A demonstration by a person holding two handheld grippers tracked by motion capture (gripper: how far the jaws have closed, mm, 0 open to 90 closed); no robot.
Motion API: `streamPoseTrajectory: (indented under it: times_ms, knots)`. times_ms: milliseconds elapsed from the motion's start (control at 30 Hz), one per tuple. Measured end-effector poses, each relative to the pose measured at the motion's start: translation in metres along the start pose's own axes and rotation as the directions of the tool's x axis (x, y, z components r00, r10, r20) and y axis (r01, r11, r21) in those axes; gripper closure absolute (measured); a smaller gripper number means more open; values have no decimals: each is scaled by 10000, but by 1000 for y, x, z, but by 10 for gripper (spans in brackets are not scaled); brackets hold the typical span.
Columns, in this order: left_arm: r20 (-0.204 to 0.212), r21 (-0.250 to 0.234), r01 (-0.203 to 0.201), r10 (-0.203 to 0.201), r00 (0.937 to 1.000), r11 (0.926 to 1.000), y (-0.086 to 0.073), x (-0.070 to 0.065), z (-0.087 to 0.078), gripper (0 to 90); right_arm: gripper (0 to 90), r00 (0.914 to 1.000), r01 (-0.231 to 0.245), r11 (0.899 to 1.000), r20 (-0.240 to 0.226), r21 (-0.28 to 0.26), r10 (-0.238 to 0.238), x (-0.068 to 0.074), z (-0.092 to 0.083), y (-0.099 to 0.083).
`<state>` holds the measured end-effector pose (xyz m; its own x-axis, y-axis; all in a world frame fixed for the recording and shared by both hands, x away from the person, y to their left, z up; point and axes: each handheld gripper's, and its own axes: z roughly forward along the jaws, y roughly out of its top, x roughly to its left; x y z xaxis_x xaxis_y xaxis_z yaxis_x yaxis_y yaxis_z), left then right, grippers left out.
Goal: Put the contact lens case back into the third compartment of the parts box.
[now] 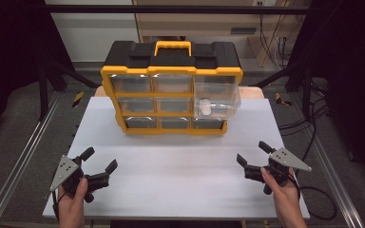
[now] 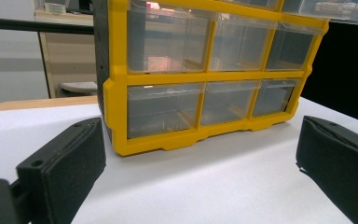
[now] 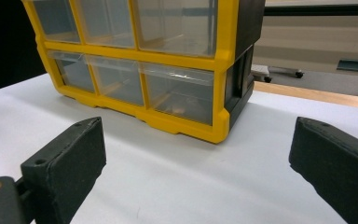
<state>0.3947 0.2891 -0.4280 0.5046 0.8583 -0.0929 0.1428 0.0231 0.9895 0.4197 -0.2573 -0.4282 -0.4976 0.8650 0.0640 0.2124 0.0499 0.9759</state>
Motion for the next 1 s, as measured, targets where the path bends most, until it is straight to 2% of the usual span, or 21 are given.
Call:
streamPoseTrajectory:
  times_ms: [700, 1000]
  knots:
    - [4, 19, -89, 89, 10000, 10000, 0, 0, 0, 11, 41, 9987, -58, 9995, -514, 305, 73, 10, 8, -14]
    - [84, 8, -63, 63, 9999, 10000, 0, -1, 1, 11, 43, 9962, 58, 9998, -867, 169, -43, 17, 17, -17]
